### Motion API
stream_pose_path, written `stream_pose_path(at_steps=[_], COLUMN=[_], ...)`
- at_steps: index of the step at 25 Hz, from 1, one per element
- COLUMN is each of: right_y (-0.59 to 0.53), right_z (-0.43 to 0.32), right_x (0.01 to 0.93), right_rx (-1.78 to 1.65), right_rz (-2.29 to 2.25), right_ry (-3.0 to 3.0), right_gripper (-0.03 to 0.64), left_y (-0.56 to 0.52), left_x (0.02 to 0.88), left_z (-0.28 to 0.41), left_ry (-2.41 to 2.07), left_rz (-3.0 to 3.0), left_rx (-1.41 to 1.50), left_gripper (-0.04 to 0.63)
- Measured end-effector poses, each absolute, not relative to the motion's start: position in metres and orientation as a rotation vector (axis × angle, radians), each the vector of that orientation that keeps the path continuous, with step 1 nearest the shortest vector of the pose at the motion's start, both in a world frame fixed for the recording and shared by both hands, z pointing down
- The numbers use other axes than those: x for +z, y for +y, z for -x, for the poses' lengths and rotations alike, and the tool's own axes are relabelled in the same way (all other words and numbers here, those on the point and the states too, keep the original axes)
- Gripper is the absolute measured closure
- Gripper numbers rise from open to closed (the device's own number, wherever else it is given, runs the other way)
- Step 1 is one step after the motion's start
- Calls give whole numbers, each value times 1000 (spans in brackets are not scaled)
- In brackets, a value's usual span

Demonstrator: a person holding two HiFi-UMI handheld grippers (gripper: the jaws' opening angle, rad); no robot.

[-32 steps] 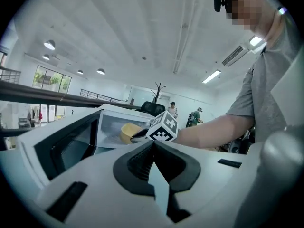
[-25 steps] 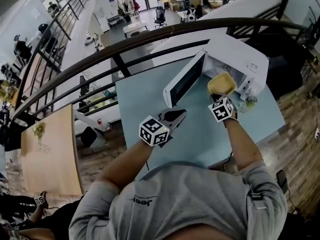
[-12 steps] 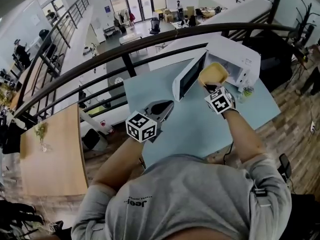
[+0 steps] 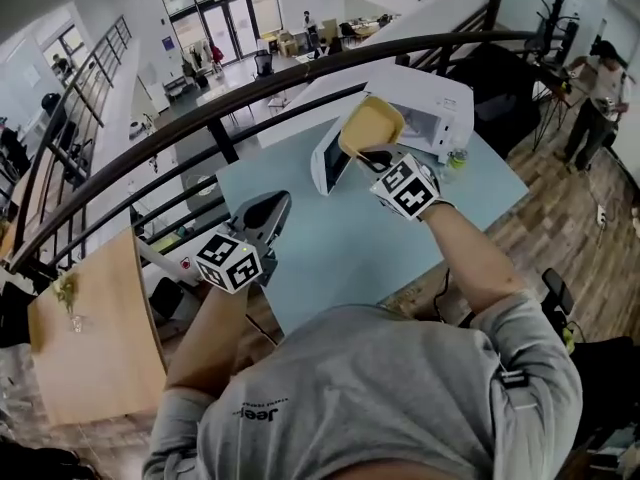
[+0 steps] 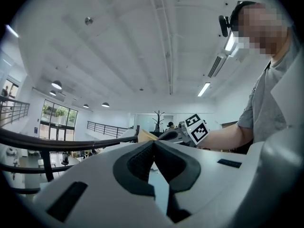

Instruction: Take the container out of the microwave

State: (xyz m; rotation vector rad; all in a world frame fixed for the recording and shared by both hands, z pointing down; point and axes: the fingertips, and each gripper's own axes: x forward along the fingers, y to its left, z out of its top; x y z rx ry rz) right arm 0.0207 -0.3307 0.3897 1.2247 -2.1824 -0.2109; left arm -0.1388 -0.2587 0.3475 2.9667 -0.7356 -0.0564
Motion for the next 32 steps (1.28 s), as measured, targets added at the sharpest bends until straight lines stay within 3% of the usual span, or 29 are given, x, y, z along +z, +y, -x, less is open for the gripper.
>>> stream_pose_path(at_steps=[16,32], right_y=[-273,-222], right_z=[17,48], right_x=[366,524], right_rx=[-318,-58], right_rz=[-1017,-828], right_ry=[-2312,-2265], right_gripper=[586,586], left_y=[-240,-191], left_x=[375,521], left_z=[165,192], left_ry=[-869,-930], left_rz=[-2871,-2587], left_rx=[-37,103], left_gripper=[586,586])
